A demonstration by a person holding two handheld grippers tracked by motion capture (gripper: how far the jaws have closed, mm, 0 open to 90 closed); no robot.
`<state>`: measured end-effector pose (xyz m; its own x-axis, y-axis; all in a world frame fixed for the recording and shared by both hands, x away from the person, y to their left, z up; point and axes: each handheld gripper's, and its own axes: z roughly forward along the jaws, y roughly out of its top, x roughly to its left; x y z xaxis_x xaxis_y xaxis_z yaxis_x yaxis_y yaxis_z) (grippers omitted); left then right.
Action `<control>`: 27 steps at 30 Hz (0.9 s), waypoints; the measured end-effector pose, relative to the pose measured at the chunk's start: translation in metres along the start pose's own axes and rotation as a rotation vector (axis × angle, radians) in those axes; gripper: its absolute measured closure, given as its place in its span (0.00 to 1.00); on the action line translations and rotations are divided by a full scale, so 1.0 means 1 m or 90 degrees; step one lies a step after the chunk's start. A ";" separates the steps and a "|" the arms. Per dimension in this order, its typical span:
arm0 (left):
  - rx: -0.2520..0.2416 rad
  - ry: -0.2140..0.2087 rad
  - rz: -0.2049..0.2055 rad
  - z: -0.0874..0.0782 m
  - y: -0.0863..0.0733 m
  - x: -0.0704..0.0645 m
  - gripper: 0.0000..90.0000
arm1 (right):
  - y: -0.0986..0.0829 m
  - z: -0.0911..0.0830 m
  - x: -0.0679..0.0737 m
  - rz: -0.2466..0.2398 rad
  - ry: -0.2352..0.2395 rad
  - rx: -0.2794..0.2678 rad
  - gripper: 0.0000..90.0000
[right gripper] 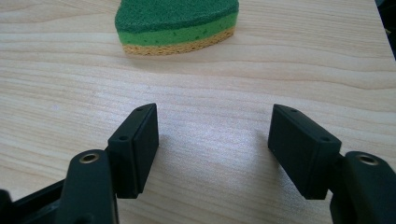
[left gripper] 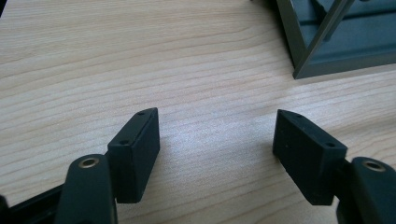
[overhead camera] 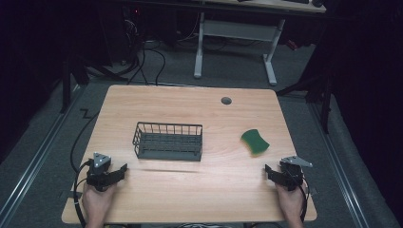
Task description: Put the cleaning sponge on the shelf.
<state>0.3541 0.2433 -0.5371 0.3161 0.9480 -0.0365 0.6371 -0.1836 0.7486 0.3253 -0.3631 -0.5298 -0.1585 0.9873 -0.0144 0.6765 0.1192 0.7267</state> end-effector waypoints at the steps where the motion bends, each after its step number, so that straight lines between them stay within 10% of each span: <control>1: 0.000 -0.001 -0.001 0.000 0.000 0.000 0.36 | 0.000 0.000 0.000 0.000 0.000 0.000 0.37; 15: 0.007 0.008 0.006 0.002 0.002 -0.003 0.33 | 0.003 -0.001 -0.002 0.007 0.009 0.016 0.39; 27: 0.009 -0.035 0.026 -0.001 0.015 -0.018 0.41 | 0.022 -0.007 0.026 -0.044 0.096 -0.036 0.52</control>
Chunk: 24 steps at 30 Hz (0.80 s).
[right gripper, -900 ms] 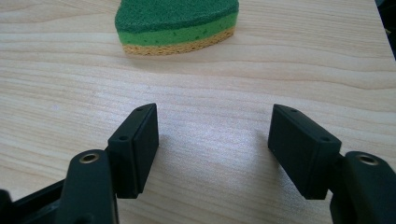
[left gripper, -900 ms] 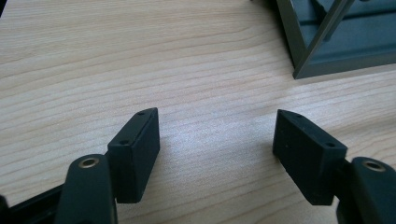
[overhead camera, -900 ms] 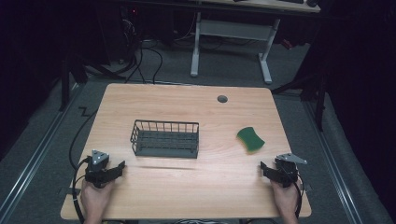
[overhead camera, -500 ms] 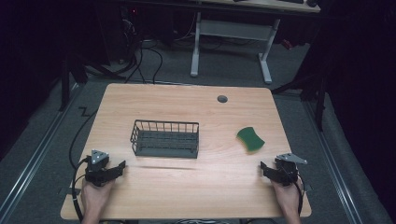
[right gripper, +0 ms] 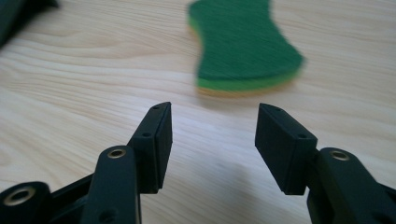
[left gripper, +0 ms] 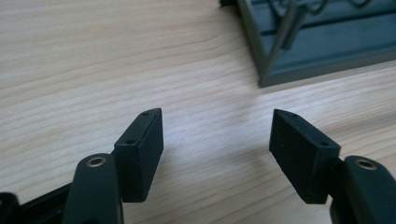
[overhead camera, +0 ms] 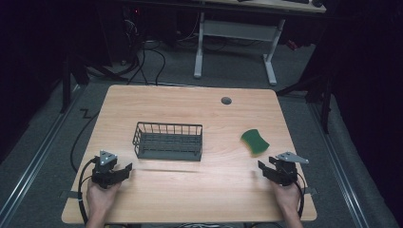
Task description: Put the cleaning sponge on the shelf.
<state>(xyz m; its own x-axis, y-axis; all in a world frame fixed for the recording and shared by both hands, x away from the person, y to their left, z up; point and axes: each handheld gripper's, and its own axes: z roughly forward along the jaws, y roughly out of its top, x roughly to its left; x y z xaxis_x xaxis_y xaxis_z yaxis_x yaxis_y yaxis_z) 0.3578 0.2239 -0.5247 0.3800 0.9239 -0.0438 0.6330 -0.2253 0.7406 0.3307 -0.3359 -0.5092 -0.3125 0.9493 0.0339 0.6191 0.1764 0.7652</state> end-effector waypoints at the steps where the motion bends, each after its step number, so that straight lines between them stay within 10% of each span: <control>1: -0.003 -0.004 0.002 0.000 0.003 -0.002 0.42 | 0.003 0.002 0.005 -0.009 0.011 0.000 0.53; 24: -0.012 -0.037 0.012 0.010 0.039 -0.012 0.62 | 0.074 0.062 0.123 -0.151 0.239 0.018 0.57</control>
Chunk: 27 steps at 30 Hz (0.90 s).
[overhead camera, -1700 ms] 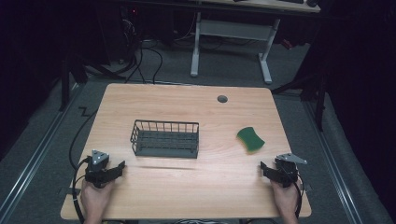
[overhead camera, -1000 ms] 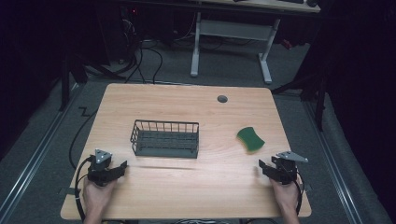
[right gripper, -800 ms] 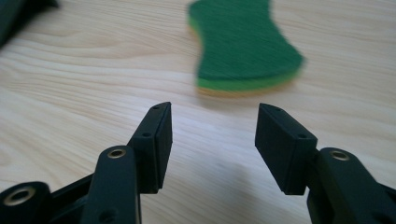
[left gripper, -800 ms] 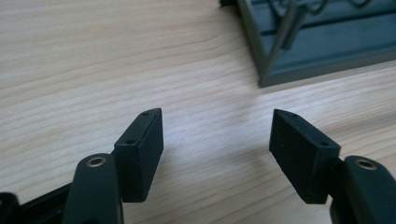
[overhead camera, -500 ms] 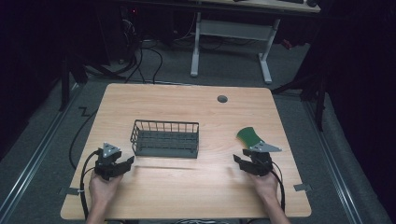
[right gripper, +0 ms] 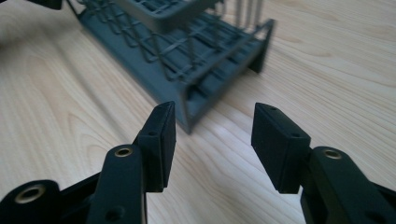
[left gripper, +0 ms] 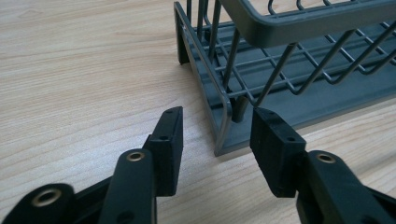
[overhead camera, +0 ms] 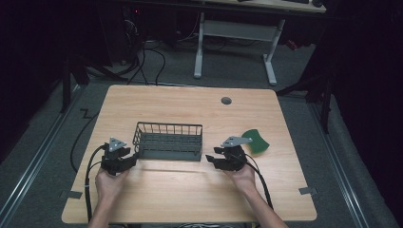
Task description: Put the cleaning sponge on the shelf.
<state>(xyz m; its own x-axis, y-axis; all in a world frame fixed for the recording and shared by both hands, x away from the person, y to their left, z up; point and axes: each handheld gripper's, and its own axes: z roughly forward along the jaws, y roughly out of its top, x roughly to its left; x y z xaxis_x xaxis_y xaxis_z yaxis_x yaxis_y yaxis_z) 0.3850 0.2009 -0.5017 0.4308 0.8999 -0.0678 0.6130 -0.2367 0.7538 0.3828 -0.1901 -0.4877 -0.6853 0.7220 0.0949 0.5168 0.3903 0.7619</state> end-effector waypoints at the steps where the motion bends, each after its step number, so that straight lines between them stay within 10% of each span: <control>1: -0.001 -0.001 0.000 0.000 0.000 0.000 0.63 | 0.002 0.003 0.003 -0.003 0.004 0.002 0.57; 27: 0.014 -0.001 0.013 0.008 0.000 -0.005 0.95 | 0.012 0.031 0.014 -0.009 0.001 0.056 0.95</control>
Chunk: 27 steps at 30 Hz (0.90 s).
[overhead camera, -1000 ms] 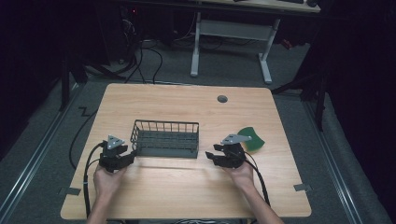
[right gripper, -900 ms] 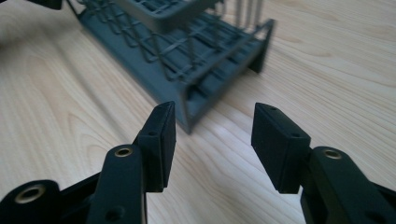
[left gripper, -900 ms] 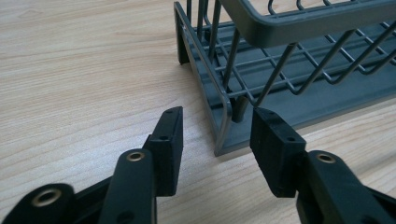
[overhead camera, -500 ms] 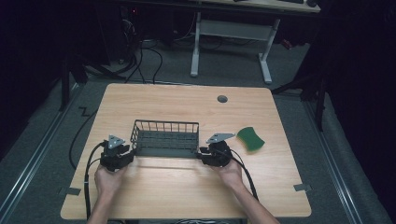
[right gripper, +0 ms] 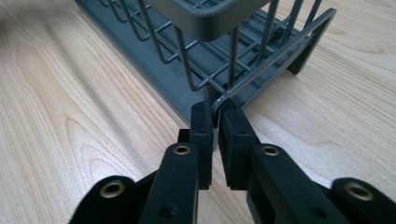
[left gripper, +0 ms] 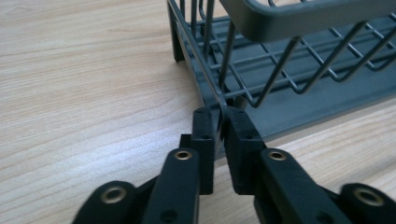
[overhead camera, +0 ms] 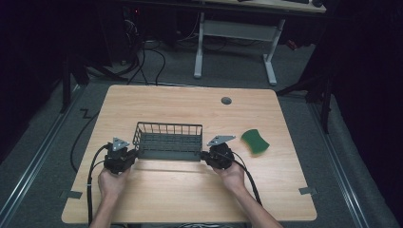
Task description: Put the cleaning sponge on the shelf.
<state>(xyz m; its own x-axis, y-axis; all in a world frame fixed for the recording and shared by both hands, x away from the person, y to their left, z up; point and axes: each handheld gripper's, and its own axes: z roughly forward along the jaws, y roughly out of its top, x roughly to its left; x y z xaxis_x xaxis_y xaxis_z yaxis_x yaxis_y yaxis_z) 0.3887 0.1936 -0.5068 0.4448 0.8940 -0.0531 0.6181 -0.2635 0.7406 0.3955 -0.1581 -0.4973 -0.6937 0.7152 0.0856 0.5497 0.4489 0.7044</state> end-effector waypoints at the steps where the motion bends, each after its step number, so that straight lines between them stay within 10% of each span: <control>1: 0.002 0.001 0.002 0.000 0.000 -0.001 0.95 | 0.000 0.000 0.001 -0.003 -0.003 0.001 0.95; 27: 0.014 -0.058 0.053 -0.008 -0.008 -0.053 0.96 | -0.031 -0.033 -0.018 0.012 -0.043 -0.006 0.95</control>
<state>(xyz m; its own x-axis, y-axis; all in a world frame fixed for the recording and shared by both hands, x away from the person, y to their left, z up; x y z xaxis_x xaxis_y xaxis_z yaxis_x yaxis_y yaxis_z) 0.3553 0.1513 -0.5045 0.5511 0.8327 -0.0536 0.5909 -0.3441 0.7297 0.3755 -0.2023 -0.4969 -0.6501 0.7581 0.0521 0.5577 0.4295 0.7102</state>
